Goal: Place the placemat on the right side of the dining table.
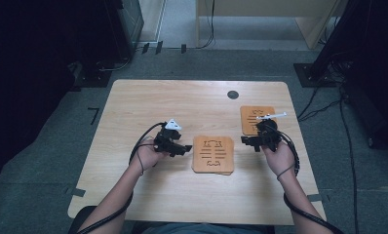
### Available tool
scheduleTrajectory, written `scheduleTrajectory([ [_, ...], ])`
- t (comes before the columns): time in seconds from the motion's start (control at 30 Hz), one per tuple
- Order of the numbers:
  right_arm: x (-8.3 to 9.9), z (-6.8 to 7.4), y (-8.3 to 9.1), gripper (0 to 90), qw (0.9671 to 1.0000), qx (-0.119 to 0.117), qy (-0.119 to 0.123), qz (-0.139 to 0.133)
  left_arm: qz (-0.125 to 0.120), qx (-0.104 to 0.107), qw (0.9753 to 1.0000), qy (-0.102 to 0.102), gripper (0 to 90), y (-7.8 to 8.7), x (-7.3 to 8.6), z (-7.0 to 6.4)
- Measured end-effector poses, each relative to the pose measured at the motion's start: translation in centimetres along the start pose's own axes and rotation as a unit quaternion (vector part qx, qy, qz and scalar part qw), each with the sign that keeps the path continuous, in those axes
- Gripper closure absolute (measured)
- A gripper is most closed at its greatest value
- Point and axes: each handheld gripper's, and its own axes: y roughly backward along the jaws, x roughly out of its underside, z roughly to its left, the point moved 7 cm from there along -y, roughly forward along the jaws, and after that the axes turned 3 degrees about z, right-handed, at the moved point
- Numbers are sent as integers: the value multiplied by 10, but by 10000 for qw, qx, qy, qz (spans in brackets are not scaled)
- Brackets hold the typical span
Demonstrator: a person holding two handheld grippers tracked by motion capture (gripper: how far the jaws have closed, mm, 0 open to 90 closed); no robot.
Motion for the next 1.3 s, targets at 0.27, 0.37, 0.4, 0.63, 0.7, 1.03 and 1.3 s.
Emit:
scheduleTrajectory([
  [0.27,5,9,-7,230,9998,-46,176,-55,-19,-15,10000,16,267,0,1,3],
  [0.37,9,11,-11,231,9997,-69,226,-81,-20,-11,10000,24,267,0,1,4],
  [0.4,10,12,-12,231,9996,-70,260,-113,-34,-5,10000,42,267,-1,1,4],
  [0.63,16,18,-20,231,9987,-122,474,-110,-42,-16,10000,9,264,-2,2,6],
  [0.7,17,19,-22,233,9978,-114,640,-124,-40,-29,10000,2,263,-2,2,7],
  [1.03,21,18,-34,240,9955,-131,889,-308,-29,-98,9999,-66,254,-5,4,10],
  [1.3,25,19,-38,239,9927,-204,1140,-350,-9,-135,9999,-70,249,-8,6,13],
])
